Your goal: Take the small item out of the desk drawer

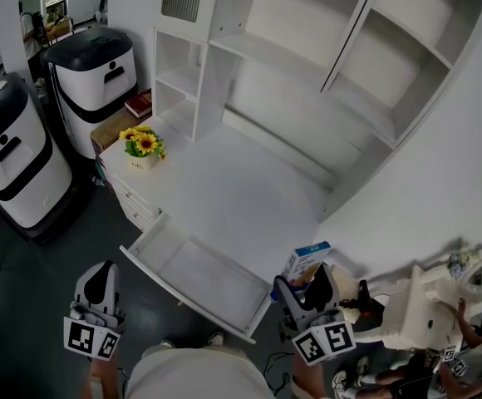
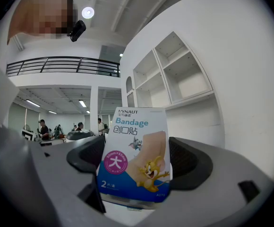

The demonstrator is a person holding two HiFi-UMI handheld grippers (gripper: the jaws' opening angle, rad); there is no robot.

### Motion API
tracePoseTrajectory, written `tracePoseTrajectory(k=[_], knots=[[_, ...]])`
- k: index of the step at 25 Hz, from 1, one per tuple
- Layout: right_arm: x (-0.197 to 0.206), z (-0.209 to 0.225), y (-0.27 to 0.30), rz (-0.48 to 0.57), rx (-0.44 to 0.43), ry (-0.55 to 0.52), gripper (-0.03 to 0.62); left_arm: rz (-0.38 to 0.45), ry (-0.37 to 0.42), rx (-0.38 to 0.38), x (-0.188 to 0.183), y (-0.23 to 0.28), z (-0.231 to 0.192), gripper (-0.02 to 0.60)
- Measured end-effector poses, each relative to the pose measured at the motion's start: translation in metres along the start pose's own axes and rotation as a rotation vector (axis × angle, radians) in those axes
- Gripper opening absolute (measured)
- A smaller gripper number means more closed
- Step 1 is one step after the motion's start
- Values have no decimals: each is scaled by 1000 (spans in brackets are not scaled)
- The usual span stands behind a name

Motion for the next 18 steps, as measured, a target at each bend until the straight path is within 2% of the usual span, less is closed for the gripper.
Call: tracePoseTrajectory(k=[18], knots=[[4, -10, 3, -14, -6, -2, 442, -5, -10, -7, 3, -7, -8, 14]])
Point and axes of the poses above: the fingertips, and each gripper's own axes: y forward along the fingers, z to its right, x out of its underside, the point moved 9 cm from there along -y, backward along the fingers, and after that the axes turned 14 degrees about -y, right-handed, at the moved point
